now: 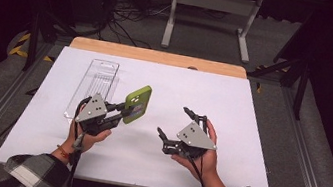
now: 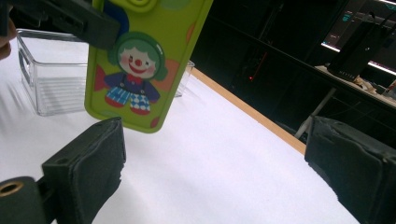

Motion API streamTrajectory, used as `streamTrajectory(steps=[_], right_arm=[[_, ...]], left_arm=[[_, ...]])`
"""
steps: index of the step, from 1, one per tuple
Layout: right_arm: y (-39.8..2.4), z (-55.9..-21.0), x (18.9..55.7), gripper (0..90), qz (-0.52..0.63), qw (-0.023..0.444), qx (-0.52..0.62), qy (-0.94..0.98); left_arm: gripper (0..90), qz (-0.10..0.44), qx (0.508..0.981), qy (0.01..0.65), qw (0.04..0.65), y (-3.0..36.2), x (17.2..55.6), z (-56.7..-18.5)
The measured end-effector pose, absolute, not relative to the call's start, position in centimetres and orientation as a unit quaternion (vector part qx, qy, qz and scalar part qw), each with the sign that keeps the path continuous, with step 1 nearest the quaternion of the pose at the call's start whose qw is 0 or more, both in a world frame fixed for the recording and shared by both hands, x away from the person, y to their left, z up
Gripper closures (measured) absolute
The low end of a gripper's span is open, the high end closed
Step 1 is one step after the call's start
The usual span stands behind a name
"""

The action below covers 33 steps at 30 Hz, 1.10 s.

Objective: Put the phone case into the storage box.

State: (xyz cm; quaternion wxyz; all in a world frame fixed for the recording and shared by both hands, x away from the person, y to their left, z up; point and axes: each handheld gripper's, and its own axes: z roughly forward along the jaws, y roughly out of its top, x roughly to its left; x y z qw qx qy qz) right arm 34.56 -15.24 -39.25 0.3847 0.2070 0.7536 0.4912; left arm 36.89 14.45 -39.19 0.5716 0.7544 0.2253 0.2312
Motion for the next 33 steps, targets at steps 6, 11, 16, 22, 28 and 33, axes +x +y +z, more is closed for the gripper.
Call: streamTrajectory(steps=[6,11,16,22,28,33], right_arm=[[-15.7,-39.5,34.3,6.0,0.492,0.383,0.207,0.754],[-16.2,-39.9,34.1,6.0,0.488,0.385,0.207,0.756],[-16.5,-40.0,33.7,6.6,0.483,0.399,0.202,0.753],[-16.9,-40.3,33.4,6.8,0.482,0.4,0.201,0.753],[-17.4,-40.4,33.0,6.7,0.483,0.398,0.201,0.754],[-17.9,-40.6,32.8,6.7,0.48,0.402,0.202,0.753]], left_arm=[[77.6,0.233,0.754,0.227,0.57,14.7,37.0,-39.1],[77.7,0.235,0.753,0.227,0.571,15.2,37.1,-39.0],[77.6,0.235,0.75,0.23,0.574,15.3,37.2,-38.9],[77.6,0.238,0.749,0.231,0.573,15.6,37.2,-38.7],[77.6,0.242,0.746,0.232,0.575,16.0,37.2,-38.5],[77.6,0.243,0.745,0.232,0.576,16.1,37.2,-38.4]])
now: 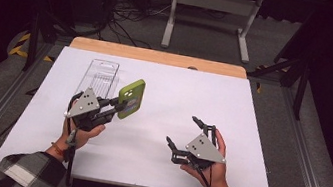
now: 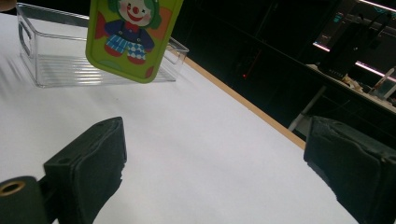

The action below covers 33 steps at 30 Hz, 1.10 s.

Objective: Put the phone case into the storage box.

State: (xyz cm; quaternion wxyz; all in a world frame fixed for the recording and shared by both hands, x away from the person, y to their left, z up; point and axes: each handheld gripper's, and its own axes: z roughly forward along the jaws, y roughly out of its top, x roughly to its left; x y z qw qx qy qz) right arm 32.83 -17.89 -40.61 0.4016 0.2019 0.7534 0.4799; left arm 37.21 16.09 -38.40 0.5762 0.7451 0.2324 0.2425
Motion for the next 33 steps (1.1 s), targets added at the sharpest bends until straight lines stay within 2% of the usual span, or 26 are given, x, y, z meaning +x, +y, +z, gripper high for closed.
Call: streamTrajectory(steps=[33], right_arm=[[-20.2,-41.7,31.5,7.1,0.463,0.396,0.214,0.764]], left_arm=[[77.6,0.249,0.749,0.23,0.57,16.7,37.4,-37.9]])
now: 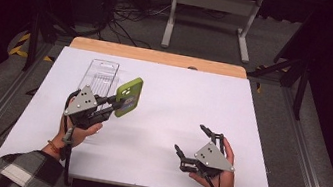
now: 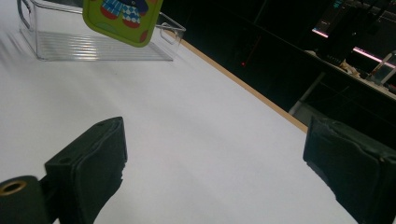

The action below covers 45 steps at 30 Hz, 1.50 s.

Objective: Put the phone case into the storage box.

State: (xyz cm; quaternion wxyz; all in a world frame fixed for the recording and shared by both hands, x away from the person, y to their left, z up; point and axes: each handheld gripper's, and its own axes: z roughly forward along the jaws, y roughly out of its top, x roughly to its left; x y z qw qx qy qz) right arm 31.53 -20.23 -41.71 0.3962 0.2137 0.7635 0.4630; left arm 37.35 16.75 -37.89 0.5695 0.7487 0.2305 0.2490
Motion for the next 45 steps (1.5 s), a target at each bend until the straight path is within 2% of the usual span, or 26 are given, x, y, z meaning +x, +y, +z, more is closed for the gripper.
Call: streamTrajectory(steps=[45], right_arm=[[-20.3,-42.1,31.4,7.7,0.46,0.389,0.205,0.771]], left_arm=[[77.7,0.27,0.724,0.259,0.58,20.8,38.3,-36.6]])
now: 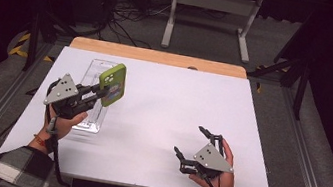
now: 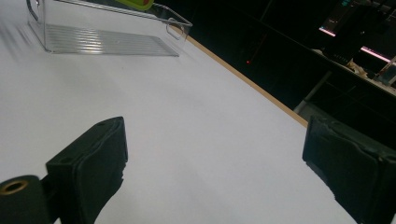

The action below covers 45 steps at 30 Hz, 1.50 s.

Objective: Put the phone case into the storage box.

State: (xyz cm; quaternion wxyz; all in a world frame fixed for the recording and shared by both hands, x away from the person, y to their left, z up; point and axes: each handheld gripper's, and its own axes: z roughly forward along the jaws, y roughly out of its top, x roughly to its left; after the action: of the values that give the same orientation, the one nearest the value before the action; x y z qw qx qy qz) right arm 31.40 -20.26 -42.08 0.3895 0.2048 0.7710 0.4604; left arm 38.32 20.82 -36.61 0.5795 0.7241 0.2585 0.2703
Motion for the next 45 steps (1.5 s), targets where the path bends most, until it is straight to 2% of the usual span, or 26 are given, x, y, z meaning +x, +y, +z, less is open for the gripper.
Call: streamTrajectory(steps=[45], right_arm=[[-20.2,-42.2,31.4,8.8,0.459,0.388,0.203,0.773]], left_arm=[[77.7,0.28,0.718,0.292,0.567,23.7,39.7,-36.9]])
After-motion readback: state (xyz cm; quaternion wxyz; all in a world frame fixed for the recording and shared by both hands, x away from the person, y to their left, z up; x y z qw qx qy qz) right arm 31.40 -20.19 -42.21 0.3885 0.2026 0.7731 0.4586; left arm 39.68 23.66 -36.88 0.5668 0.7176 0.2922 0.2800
